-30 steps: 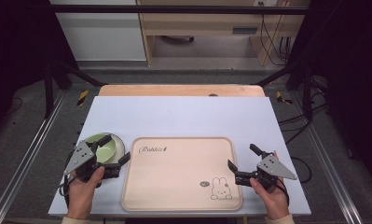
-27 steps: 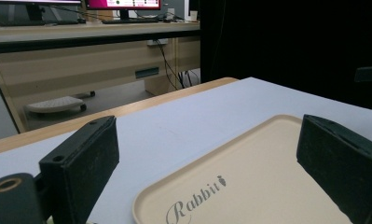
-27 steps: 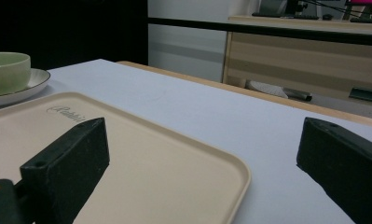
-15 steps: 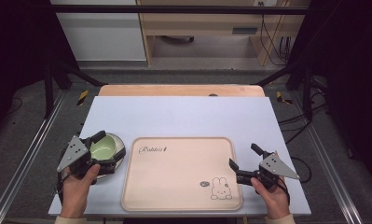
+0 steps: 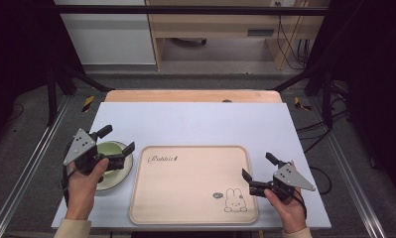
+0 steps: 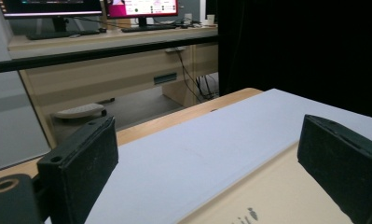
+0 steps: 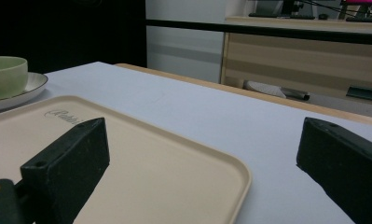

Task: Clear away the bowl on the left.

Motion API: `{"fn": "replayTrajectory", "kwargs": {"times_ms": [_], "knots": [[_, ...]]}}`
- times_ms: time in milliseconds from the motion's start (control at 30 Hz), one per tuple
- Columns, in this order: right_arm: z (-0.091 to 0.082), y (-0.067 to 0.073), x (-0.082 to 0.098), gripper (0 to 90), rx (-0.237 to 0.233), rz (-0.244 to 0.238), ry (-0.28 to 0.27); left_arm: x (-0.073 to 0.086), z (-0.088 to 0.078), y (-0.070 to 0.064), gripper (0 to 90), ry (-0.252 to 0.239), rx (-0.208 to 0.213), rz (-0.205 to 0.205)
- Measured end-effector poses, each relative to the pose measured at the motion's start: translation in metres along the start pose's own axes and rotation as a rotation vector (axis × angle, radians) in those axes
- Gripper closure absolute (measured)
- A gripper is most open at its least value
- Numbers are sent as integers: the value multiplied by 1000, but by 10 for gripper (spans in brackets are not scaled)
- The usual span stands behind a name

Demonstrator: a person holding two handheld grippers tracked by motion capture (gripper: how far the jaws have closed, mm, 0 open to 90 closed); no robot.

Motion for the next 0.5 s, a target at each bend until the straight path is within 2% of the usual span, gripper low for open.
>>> {"fn": "replayTrajectory", "kwargs": {"times_ms": [100, 167, 233, 300, 333, 367, 400, 467, 500], "knots": [[1, 0, 0, 25, -4, -4, 0, 1, 2, 8, 50, 20, -17, -6], [2, 0, 1, 25, -5, -3, 6, 3, -2, 18, 49, 56, -51, -11], [4, 1, 1, 25, -7, 0, 4, 5, -8, 25, 49, 61, -75, 0], [4, 3, 1, 25, -12, -5, 7, 6, -10, 29, 50, 64, -86, -9], [4, 4, 1, 25, -14, -11, 9, 8, -15, 37, 51, 78, -110, -32], [4, 4, 1, 25, -15, -18, 10, 8, -15, 37, 54, 78, -110, -32], [3, 5, 1, 25, -16, -21, 12, 11, -18, 44, 58, 94, -139, -36], [3, 4, 1, 25, -16, -18, 13, 14, -20, 50, 62, 117, -166, -36], [3, 4, 1, 25, -14, -17, 13, 14, -20, 50, 65, 117, -166, -36]]}}
Point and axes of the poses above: each handheld gripper's, and its own axes: z roughly forward along the jaws, x roughly out of its underside, y roughly to its left, the point moved 4 cm from there along z, roughly forward along the jaws, and after that the axes turned 1 degree about -x, right-handed, at the moved point
